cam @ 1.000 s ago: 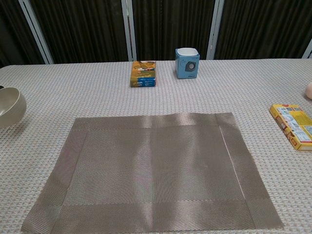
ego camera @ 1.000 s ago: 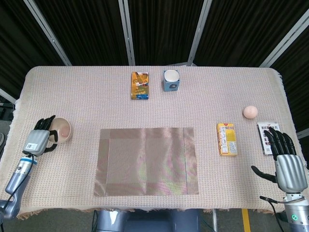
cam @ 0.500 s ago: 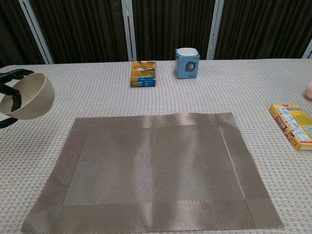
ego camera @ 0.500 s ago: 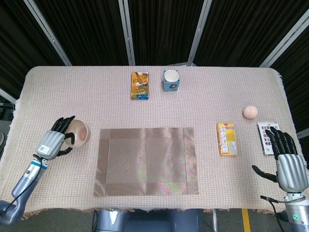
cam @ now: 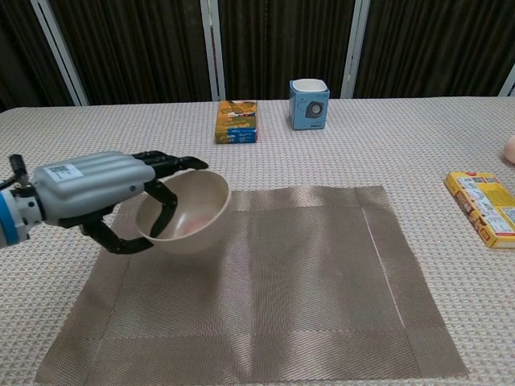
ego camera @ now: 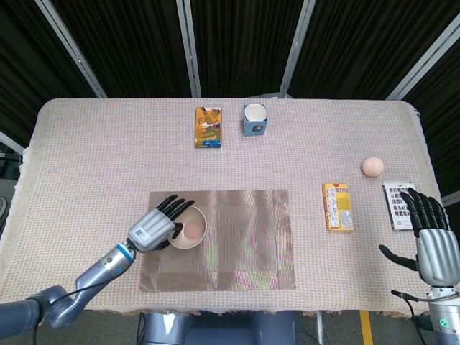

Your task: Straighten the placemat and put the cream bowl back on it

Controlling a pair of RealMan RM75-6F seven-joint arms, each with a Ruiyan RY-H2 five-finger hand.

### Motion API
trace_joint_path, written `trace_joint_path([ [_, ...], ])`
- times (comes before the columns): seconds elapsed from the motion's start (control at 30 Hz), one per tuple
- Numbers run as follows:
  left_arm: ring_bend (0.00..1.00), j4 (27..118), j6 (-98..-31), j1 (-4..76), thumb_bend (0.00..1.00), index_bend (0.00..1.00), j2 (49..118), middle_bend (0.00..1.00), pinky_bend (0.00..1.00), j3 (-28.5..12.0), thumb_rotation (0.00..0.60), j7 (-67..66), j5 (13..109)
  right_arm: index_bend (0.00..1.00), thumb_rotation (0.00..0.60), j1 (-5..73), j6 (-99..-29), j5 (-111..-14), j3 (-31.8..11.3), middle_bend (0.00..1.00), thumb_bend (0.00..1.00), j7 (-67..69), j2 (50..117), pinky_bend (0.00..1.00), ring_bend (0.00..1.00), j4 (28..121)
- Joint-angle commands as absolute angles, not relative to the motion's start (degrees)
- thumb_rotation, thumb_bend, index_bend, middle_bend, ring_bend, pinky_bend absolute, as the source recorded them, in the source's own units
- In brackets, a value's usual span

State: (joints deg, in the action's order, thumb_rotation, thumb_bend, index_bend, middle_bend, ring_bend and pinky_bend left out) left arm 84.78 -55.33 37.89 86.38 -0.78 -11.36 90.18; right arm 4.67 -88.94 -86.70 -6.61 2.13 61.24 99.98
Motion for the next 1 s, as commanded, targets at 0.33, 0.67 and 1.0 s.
trace_joint_path([
  [0.33, 0.00, 83.5, -52.1, 40.4, 0.35, 0.65, 92.5, 0.00, 0.00, -3.0, 0.600, -18.5, 85.1, 0.00, 0.600, 4.6, -89.1, -86.3, -6.9, 0.00, 0.00, 2.6, 61.0, 0.00, 0.00, 99.9],
  [0.67, 0.00, 85.4, -52.5, 40.4, 0.00, 0.00, 92.9, 0.00, 0.00, -3.4, 0.600, -22.1, 82.6, 0.00, 0.600, 4.4, -89.4, -86.4, -7.1, 0.00, 0.00, 3.1, 60.8, 0.00, 0.00, 100.0],
  [1.0, 0.00, 93.9, -67.1, 32.8, 0.00, 0.00, 83.2, 0.00, 0.00, -4.2, 0.600, -21.2, 83.5, 0.00, 0.600, 4.2, -90.5, -87.3, -7.2, 0.00, 0.00, 2.6, 60.7, 0.00, 0.00, 99.7],
])
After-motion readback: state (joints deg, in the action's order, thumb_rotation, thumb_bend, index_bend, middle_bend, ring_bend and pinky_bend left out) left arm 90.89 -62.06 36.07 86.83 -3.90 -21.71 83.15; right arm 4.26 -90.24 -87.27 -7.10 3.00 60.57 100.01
